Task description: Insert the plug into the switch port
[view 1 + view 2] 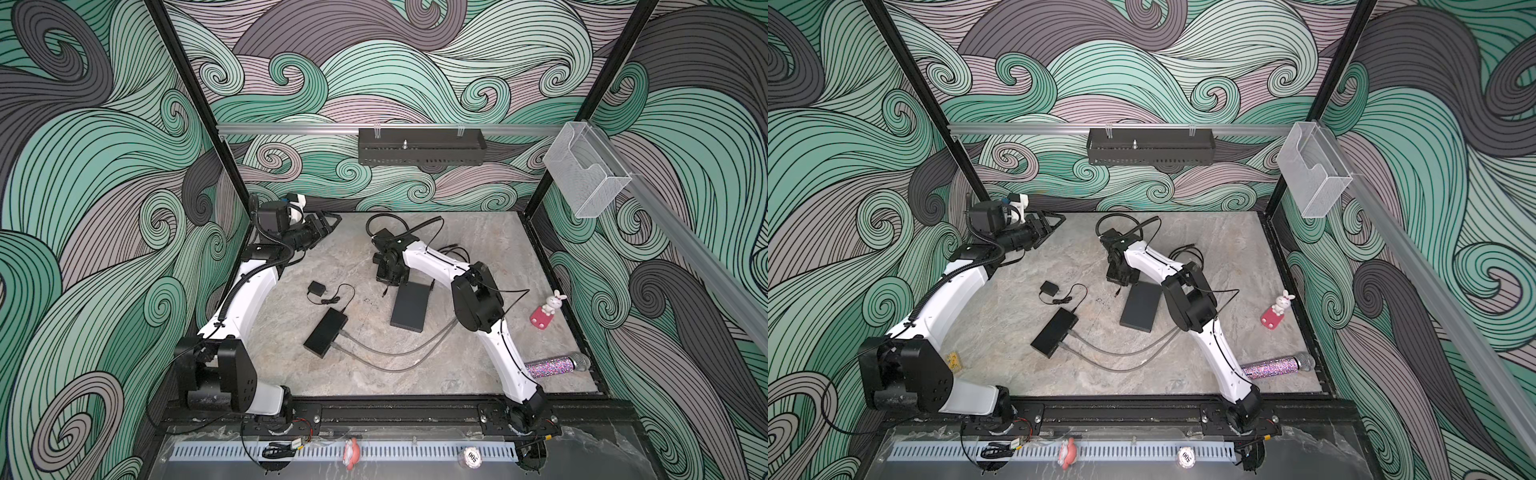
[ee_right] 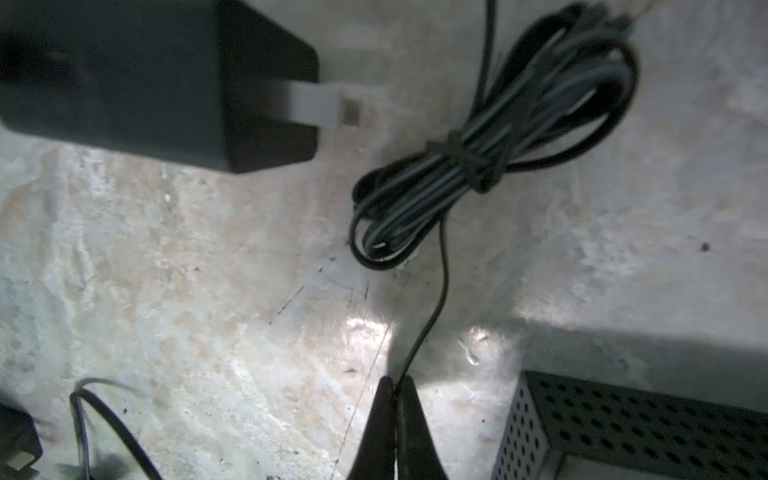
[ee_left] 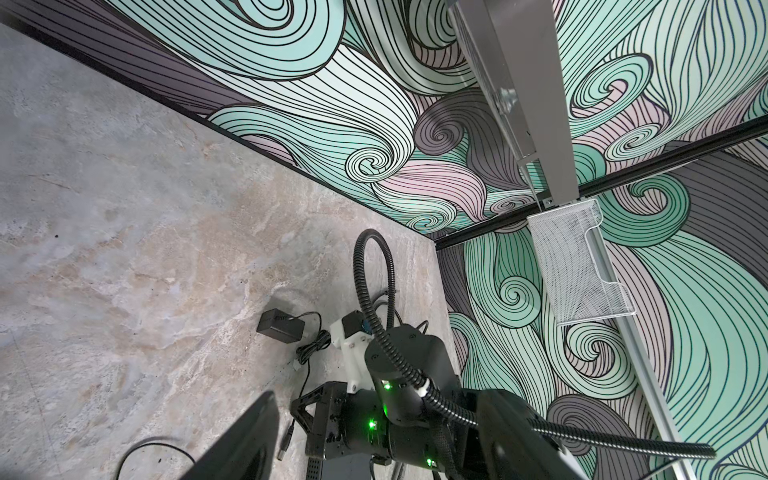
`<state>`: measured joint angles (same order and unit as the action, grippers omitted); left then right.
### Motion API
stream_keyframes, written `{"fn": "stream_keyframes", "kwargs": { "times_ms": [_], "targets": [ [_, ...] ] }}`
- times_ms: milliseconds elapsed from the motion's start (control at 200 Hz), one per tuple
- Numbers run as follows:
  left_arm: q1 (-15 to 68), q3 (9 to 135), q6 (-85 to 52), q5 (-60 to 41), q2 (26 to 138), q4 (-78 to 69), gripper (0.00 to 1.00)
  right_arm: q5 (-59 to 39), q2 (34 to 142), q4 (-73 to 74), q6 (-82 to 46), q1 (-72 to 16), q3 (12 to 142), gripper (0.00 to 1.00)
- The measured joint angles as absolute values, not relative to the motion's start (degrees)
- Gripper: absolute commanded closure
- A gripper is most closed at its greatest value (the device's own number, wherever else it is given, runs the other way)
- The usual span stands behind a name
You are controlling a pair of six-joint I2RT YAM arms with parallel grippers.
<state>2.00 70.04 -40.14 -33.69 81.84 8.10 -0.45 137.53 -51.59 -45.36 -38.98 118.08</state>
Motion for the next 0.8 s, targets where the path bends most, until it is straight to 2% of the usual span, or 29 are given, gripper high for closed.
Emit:
{"fn": "stream_keyframes", "kwargs": {
  "times_ms": [100,210,450,550,645,801],
  "targets": [
    [2.50,70.04,-38.92,-33.58,81.84,8.14,0.26,0.64,132.73,-50.50,-41.36,-38.92,115.79,1.00],
    [4.73,70.26,-35.24,-31.86,81.84,9.91,0.27,0.80,122.83,-47.48,-37.60,-38.59,109.54,1.00],
    [17.74,68.79,-26.28,-29.78,80.20,16.67,0.42,-7.40,101.97,-35.20,-32.82,-35.33,89.80,1.00],
    [20.88,62.02,-24.62,-32.01,77.54,16.75,0.44,-13.41,97.62,-29.76,-31.35,-33.71,81.56,1.00],
    [24.05,57.36,-23.64,-34.63,77.38,16.71,0.52,-19.62,95.48,-25.26,-30.50,-32.80,75.26,1.00],
    [29.50,56.27,-22.61,-37.52,79.05,16.69,0.57,-27.99,94.50,-19.49,-30.61,-32.23,69.84,1.00]
  ]
}}
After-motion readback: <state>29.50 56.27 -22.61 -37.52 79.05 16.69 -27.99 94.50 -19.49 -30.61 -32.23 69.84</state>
